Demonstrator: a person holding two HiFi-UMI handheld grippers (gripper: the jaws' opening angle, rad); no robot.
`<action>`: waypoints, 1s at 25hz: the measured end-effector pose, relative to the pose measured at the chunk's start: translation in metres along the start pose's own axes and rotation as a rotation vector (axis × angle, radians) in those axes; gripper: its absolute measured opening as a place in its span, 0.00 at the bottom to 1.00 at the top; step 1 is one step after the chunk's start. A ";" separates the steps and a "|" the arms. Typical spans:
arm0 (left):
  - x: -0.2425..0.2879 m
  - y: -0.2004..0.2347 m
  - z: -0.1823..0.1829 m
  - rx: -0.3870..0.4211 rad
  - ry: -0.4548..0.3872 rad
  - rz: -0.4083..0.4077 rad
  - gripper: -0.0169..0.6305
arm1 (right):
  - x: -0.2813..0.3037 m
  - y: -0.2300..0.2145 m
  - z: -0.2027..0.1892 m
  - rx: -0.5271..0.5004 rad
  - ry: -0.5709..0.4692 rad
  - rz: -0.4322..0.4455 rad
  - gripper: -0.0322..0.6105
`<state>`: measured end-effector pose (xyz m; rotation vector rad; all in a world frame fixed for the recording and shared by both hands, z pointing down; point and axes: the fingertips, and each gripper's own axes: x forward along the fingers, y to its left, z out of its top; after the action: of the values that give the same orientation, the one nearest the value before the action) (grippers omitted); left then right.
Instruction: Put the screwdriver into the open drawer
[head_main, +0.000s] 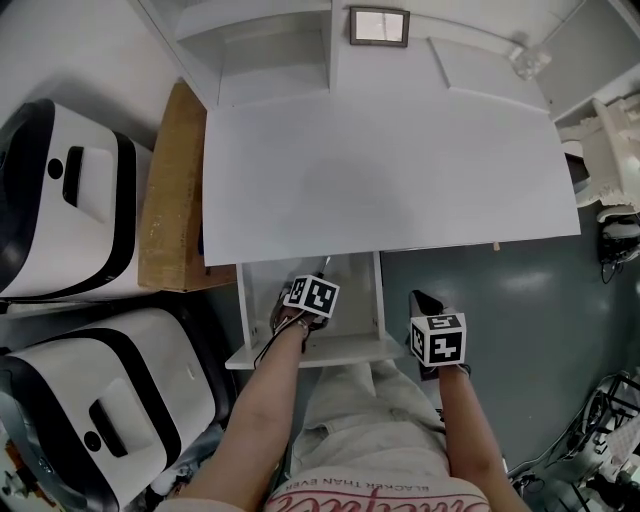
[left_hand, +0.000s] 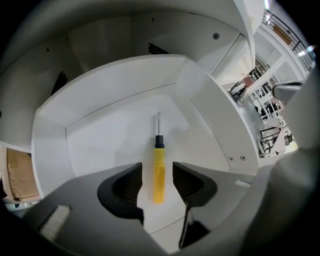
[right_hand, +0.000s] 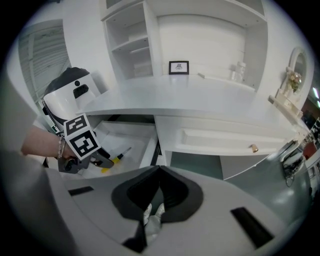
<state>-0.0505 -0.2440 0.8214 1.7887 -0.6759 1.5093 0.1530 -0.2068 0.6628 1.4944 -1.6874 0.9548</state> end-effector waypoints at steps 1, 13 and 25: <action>-0.003 0.001 0.000 0.000 -0.002 0.004 0.33 | -0.001 0.000 0.002 -0.002 -0.006 0.002 0.06; -0.043 -0.007 0.003 -0.044 -0.083 0.019 0.28 | -0.023 0.011 0.026 -0.029 -0.067 0.029 0.06; -0.095 -0.013 0.022 -0.087 -0.268 0.035 0.04 | -0.048 0.020 0.051 -0.079 -0.145 0.051 0.06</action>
<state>-0.0444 -0.2572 0.7236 1.9390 -0.8936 1.2534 0.1372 -0.2264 0.5944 1.5063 -1.8519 0.8129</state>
